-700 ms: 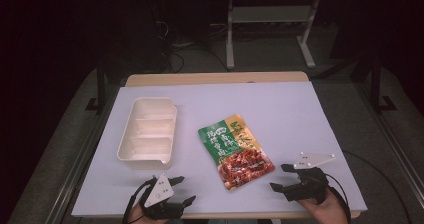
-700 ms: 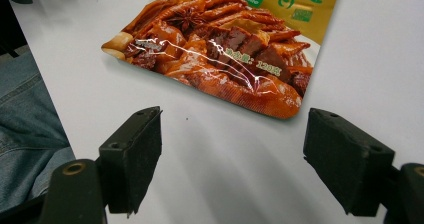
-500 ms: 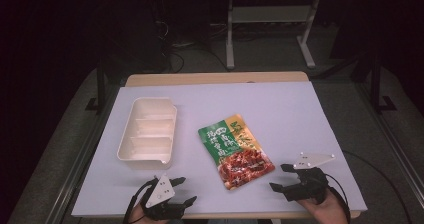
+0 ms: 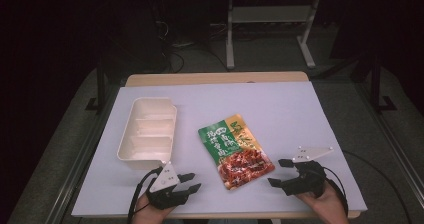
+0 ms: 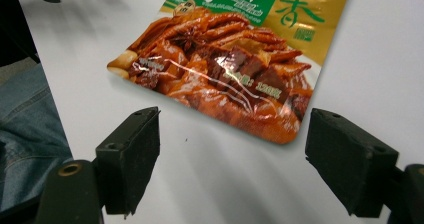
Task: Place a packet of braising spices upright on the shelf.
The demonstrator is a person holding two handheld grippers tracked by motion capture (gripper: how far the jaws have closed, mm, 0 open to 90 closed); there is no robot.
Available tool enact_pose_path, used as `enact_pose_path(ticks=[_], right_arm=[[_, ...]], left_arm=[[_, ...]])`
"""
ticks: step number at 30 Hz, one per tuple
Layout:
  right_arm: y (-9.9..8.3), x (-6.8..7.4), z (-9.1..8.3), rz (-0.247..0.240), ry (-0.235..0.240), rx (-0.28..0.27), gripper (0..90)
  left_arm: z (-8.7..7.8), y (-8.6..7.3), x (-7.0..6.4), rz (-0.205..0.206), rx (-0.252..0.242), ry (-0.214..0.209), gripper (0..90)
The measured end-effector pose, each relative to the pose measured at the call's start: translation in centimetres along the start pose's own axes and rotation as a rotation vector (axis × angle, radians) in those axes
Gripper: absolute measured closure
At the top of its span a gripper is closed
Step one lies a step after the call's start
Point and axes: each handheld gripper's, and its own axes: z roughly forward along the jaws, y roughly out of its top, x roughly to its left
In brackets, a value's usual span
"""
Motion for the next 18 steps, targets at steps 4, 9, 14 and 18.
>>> enact_pose_path(ticks=[4,9,14,18], right_arm=[[0.7,-0.5,0.1,0.003,0.001,0.006,20.1],[1.9,-1.0,0.7,-0.008,0.002,0.007,20.1],[3.6,-1.8,1.4,-0.019,-0.003,0.013,20.2],[5.1,-2.7,2.1,-0.019,-0.005,0.035,19.8]], left_arm=[[1.8,1.3,0.4,0.017,0.048,-0.042,76.3],[4.0,2.8,0.5,0.036,0.093,-0.069,86.9],[5.3,4.0,0.6,0.049,0.11,-0.062,89.9],[6.5,4.9,0.9,0.052,0.131,-0.051,89.9]])
